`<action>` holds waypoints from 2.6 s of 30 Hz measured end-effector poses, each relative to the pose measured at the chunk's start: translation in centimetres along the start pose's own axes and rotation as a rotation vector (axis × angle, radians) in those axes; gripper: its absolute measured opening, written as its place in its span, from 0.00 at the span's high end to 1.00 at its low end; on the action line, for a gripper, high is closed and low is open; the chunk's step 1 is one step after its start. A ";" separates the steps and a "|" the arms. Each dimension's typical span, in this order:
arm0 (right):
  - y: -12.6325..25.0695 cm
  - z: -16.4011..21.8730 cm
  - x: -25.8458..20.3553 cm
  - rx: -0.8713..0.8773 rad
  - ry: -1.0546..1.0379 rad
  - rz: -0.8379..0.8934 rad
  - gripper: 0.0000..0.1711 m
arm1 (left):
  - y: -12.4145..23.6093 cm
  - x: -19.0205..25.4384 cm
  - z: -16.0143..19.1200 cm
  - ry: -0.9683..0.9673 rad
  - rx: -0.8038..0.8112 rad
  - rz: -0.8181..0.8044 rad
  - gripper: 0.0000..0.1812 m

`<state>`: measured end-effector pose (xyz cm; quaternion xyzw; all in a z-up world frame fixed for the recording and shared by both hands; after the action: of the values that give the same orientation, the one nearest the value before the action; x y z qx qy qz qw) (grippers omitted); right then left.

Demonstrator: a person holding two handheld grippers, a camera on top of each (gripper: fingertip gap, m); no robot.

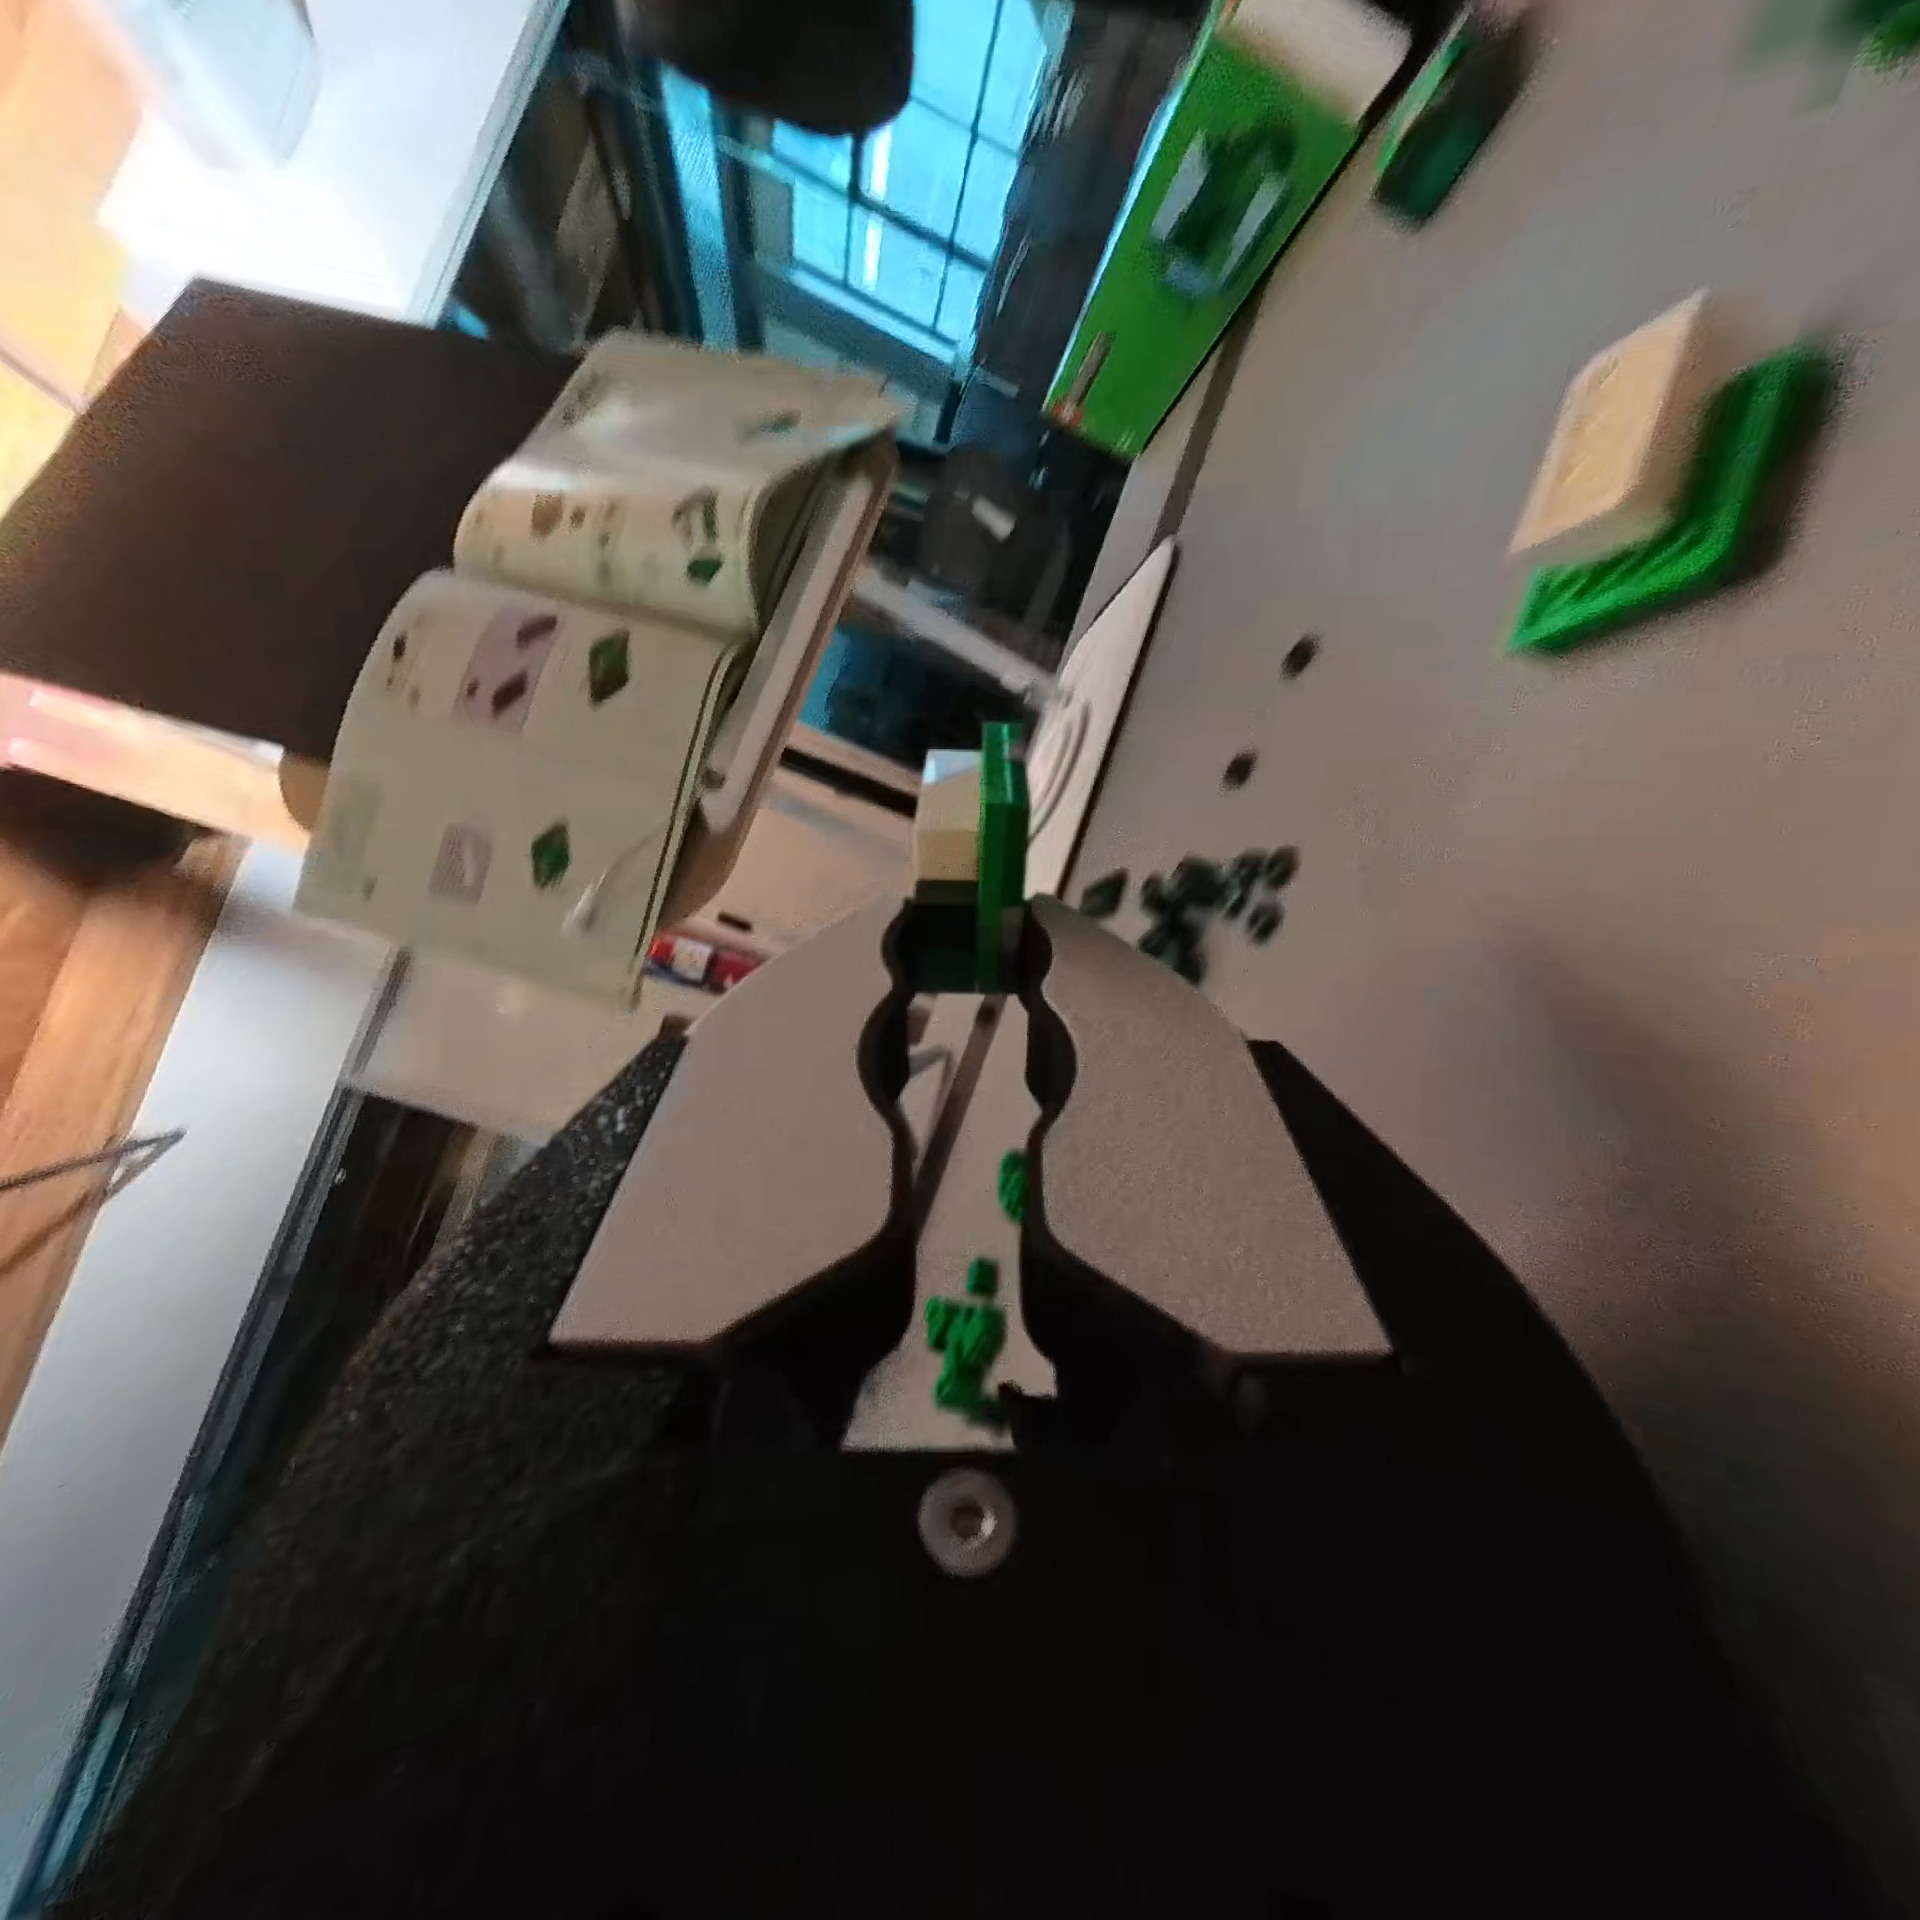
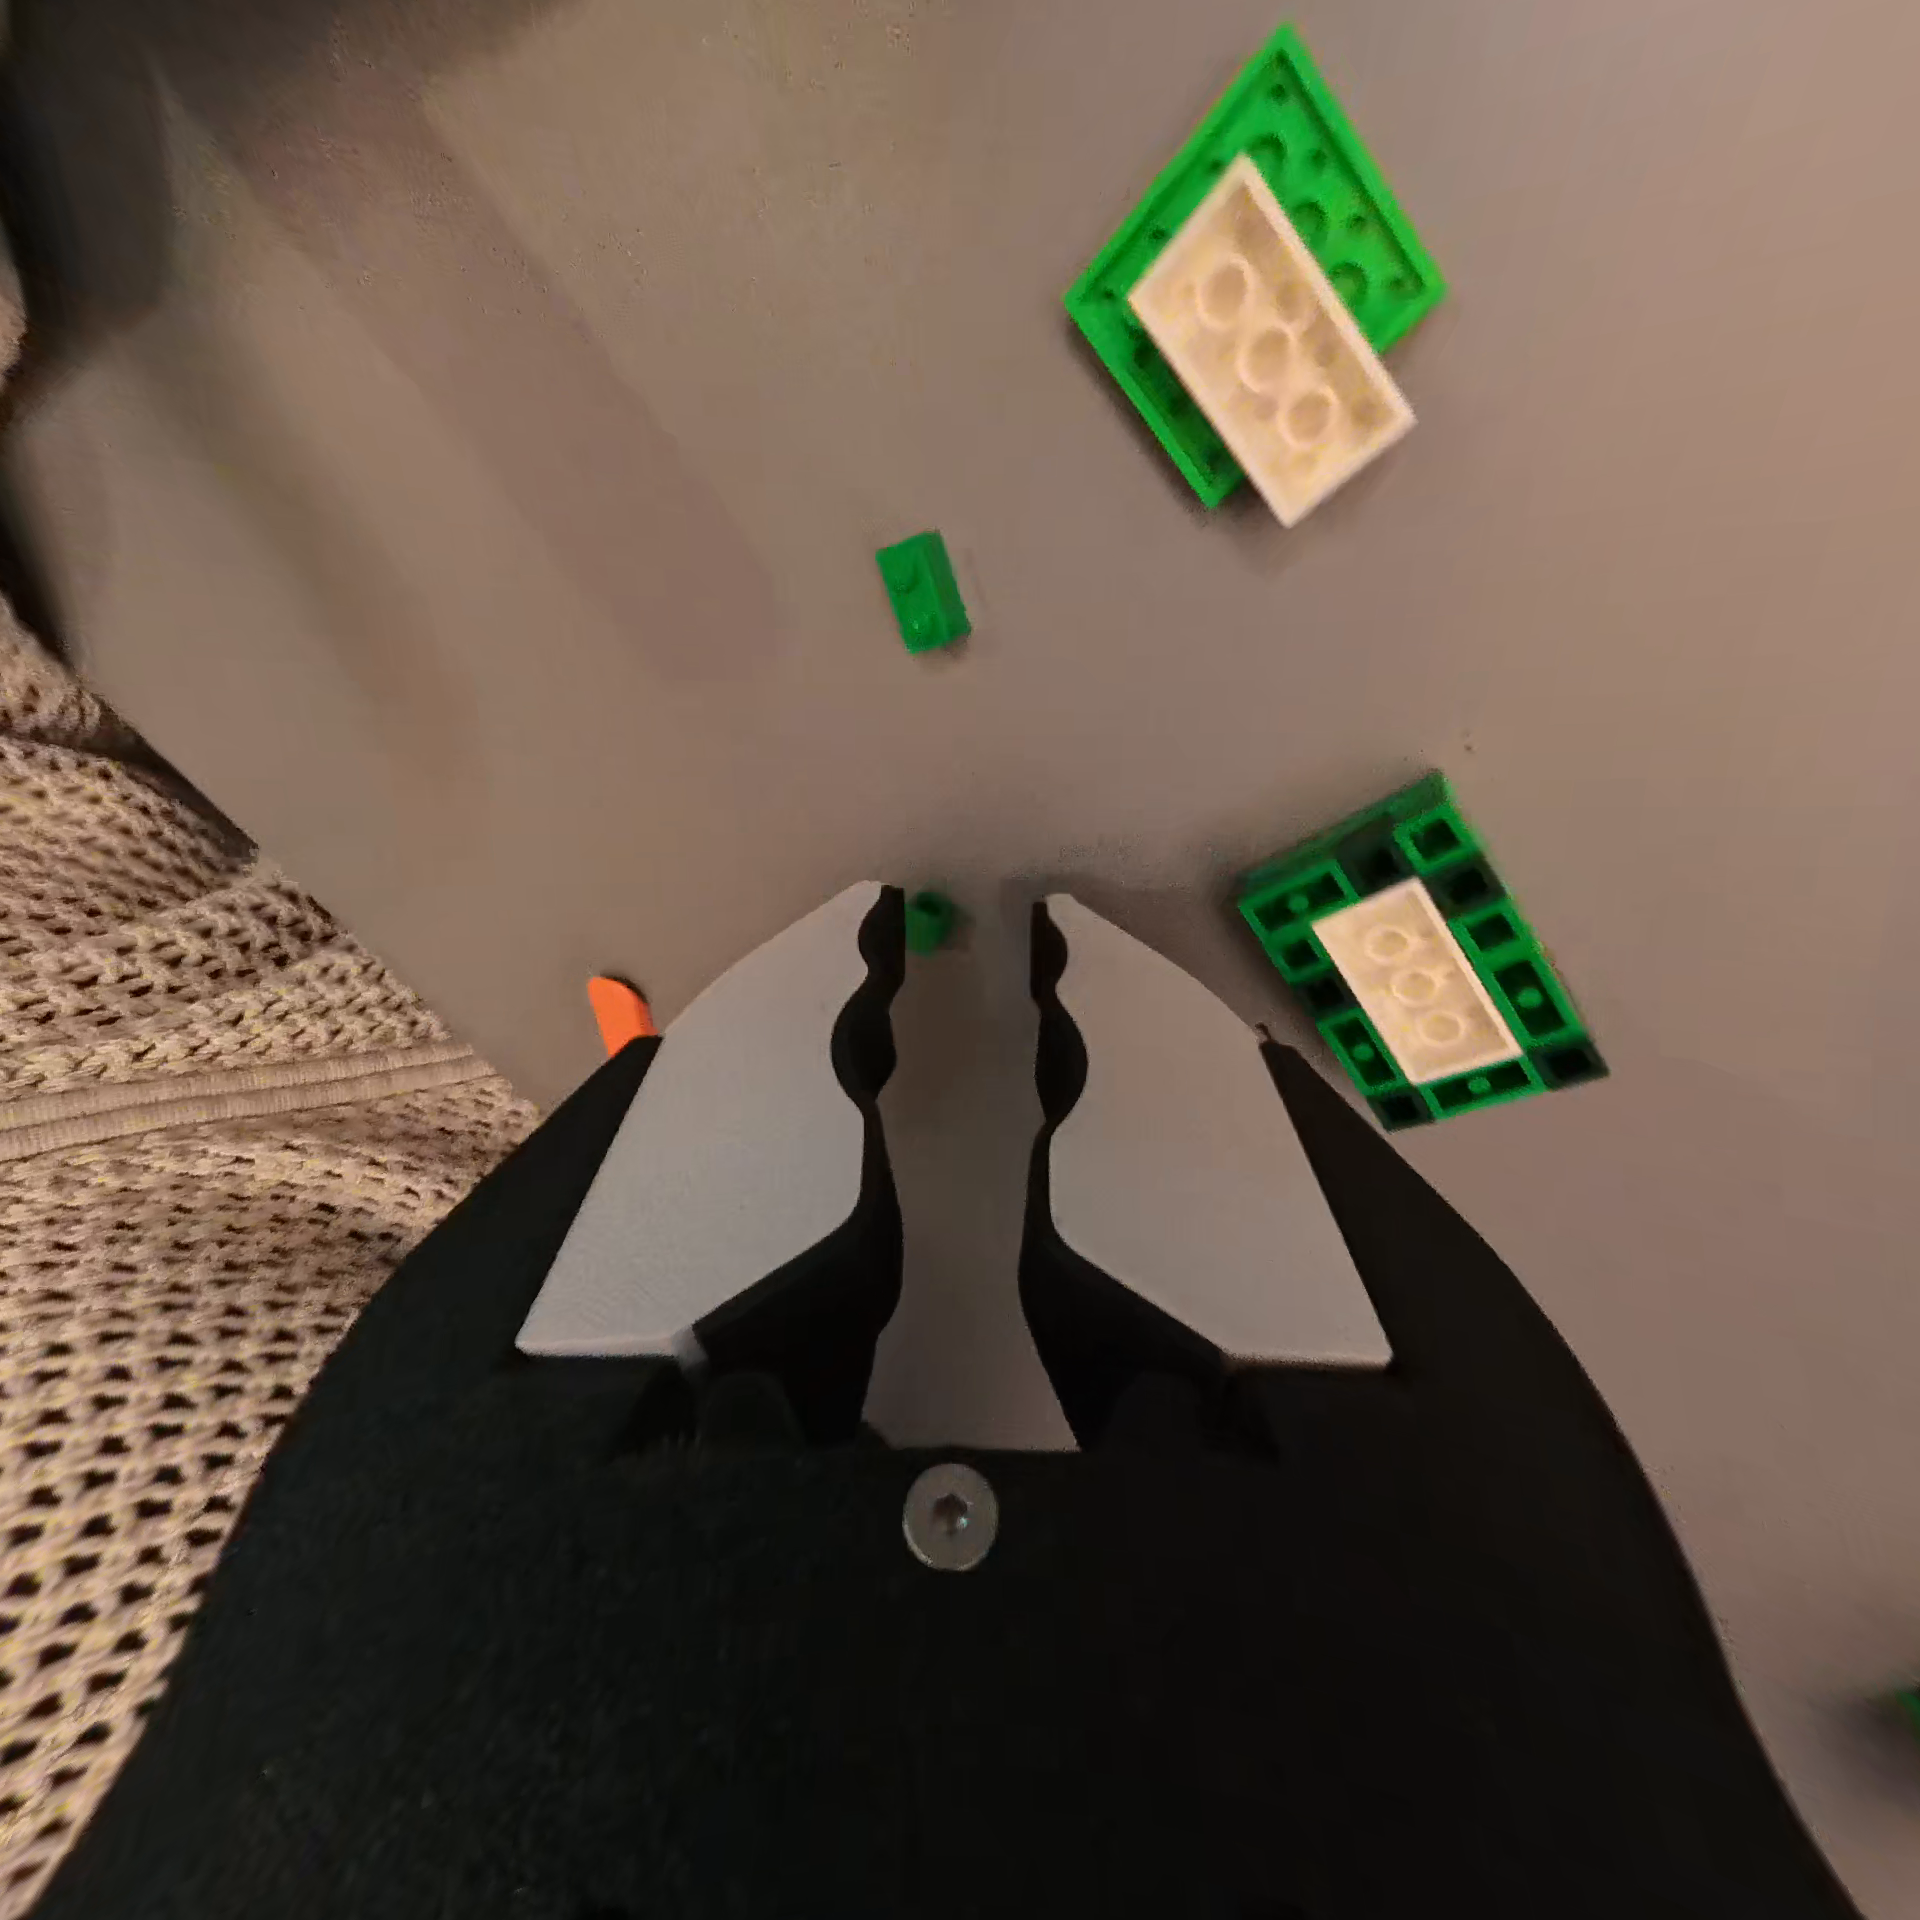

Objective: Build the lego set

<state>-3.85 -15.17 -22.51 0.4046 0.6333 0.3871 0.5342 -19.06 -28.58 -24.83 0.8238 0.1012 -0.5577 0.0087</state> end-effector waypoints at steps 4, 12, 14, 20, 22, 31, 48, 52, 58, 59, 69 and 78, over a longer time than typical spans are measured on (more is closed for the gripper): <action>-1.1 -1.6 -1.1 -0.201 0.020 0.057 0.85 | 0.5 -0.6 1.2 -0.041 -0.027 -0.016 0.91; -2.5 -2.2 -2.2 -0.389 0.037 0.214 0.84 | 0.7 0.4 -0.1 -0.177 0.007 0.026 0.91; -2.7 -2.0 -2.2 -0.406 0.030 0.223 0.85 | 0.7 0.4 -0.2 -0.178 0.010 0.026 0.91; -2.8 -1.7 -1.6 -0.383 0.026 0.192 1.00 | 0.6 0.4 -0.3 -0.165 0.009 0.029 0.91; -2.3 -1.6 -1.7 -0.341 0.036 0.179 1.00 | 0.6 0.5 -0.5 -0.144 0.009 0.041 0.91; 0.8 1.7 -2.3 0.008 0.317 0.053 0.95 | 0.3 1.6 -2.3 -0.155 0.039 0.100 0.91; -1.5 3.6 -2.8 0.089 0.512 0.220 0.89 | 0.3 2.0 -2.5 -0.143 0.041 0.133 0.91; -1.7 3.9 -2.6 0.075 0.526 0.216 0.95 | 0.3 2.1 -2.6 -0.143 0.043 0.139 0.91; 2.1 3.1 -4.0 0.609 0.613 0.248 0.95 | 0.1 1.6 -4.4 -0.026 0.034 0.097 0.91; 3.0 3.0 -4.5 0.761 0.624 0.236 0.96 | 0.1 1.5 -5.0 0.011 0.034 0.084 0.91; 3.1 2.3 -4.8 1.206 0.569 0.217 0.96 | 0.4 2.2 -8.9 0.174 0.050 0.099 0.91; 2.5 1.6 -4.1 1.129 0.510 0.256 0.95 | 0.3 2.3 -8.8 0.153 0.047 0.111 0.91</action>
<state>-1.55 -17.92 -18.89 0.5916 0.7940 0.1383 0.0204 -10.11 -27.43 -23.68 0.8684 0.0427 -0.4939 0.0127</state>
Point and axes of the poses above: each gripper's, where its closed fingertips meet, y back along the fingers, z out of its underside, x = y × z across the jaws, the point moved 9 cm from there along y, back along the fingers, and after that the axes turned 8 degrees about x, right-handed, at the moved point
